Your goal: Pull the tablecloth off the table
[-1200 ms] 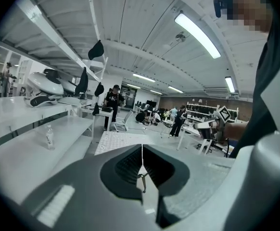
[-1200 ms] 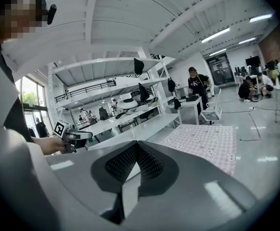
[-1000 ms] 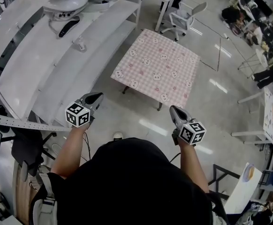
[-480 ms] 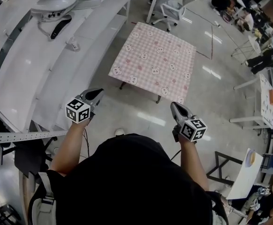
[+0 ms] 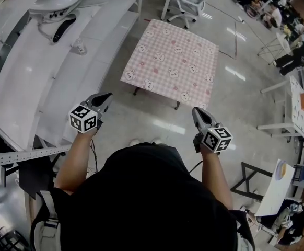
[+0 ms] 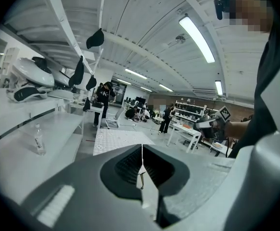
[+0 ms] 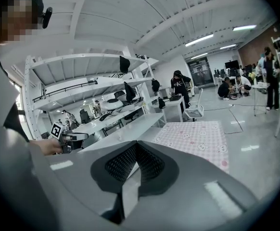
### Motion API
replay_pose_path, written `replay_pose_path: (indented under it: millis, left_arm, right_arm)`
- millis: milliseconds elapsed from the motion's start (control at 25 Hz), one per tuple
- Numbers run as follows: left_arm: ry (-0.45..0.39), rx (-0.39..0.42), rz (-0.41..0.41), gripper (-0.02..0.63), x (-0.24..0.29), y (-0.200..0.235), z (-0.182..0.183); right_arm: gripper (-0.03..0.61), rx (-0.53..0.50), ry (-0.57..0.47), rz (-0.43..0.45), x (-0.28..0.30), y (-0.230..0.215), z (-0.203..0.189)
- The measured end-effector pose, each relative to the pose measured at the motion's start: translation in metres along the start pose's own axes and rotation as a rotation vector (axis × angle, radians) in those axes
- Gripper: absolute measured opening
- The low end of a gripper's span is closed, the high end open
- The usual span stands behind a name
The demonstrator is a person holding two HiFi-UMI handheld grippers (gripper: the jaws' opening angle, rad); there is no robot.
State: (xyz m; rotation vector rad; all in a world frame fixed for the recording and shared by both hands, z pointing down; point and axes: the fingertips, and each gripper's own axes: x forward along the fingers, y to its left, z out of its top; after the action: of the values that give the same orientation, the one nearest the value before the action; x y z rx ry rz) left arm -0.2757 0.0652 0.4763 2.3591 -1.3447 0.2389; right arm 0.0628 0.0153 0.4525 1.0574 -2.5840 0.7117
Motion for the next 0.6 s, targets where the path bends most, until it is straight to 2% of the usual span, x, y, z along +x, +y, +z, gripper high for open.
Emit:
replay_pose_path:
  millis: [400,600]
  left_arm:
    - [0.061,0.018,-0.012,0.005,0.015,0.005,0.004]
    - [0.092,0.025,-0.021,0.005,0.047,0.009,0.007]
  right_arm:
    - [0.034,0.080,0.002,-0.039,0.008,-0.024,-0.009]
    - [0.034,0.094,0.021,-0.089,0.012,-0.061,-0.013]
